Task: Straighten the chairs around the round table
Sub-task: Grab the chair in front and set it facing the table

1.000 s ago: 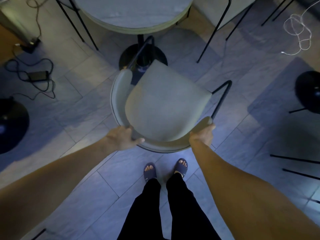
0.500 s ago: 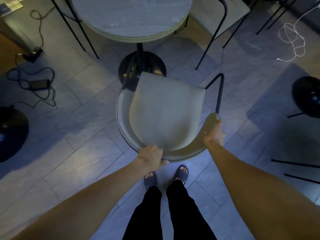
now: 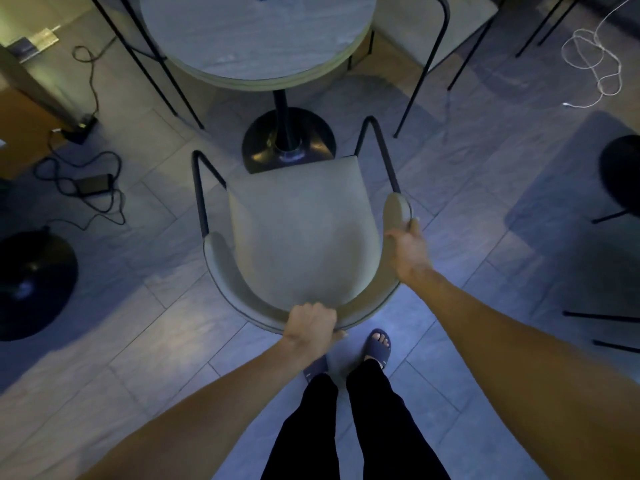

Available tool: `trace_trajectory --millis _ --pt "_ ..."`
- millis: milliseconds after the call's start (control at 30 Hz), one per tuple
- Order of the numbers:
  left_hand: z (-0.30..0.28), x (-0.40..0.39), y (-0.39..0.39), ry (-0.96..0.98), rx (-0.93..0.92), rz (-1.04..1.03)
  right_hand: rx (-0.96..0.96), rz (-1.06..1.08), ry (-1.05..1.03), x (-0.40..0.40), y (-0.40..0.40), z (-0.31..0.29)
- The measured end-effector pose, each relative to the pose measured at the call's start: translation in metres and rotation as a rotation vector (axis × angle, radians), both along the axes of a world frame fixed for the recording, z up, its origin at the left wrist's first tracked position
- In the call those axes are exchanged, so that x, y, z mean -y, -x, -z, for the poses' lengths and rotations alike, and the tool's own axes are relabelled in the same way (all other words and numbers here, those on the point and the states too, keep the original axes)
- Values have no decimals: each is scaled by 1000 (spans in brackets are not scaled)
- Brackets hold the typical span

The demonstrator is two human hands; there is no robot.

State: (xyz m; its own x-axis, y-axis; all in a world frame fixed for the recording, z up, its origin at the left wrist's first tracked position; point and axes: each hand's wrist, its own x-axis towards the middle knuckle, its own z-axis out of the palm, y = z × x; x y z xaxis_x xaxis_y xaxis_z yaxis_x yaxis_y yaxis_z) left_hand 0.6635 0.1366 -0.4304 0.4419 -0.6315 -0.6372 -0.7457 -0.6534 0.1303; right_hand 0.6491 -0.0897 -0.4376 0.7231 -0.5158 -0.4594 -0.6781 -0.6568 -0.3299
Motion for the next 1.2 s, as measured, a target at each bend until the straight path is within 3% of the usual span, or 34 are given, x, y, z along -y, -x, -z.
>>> trace_trajectory --millis 100,167,233,667,867,1200 --pt "1 -19 -13 -29 80 133 -245 -437 69 -41 30 -5" --pt "6 -40 -26 -153 68 181 -324 -779 145 -70 51 -6" --pt "7 -57 -36 -272 6 148 -341 -925 183 -98 60 -3" --pt "14 -55 -42 -267 -66 158 -256 -690 243 -128 47 13" --pt "19 -51 -49 -294 -116 136 -269 -718 271 -126 47 19" --pt "28 -22 -89 -221 -44 64 -260 -688 264 -90 2 11"
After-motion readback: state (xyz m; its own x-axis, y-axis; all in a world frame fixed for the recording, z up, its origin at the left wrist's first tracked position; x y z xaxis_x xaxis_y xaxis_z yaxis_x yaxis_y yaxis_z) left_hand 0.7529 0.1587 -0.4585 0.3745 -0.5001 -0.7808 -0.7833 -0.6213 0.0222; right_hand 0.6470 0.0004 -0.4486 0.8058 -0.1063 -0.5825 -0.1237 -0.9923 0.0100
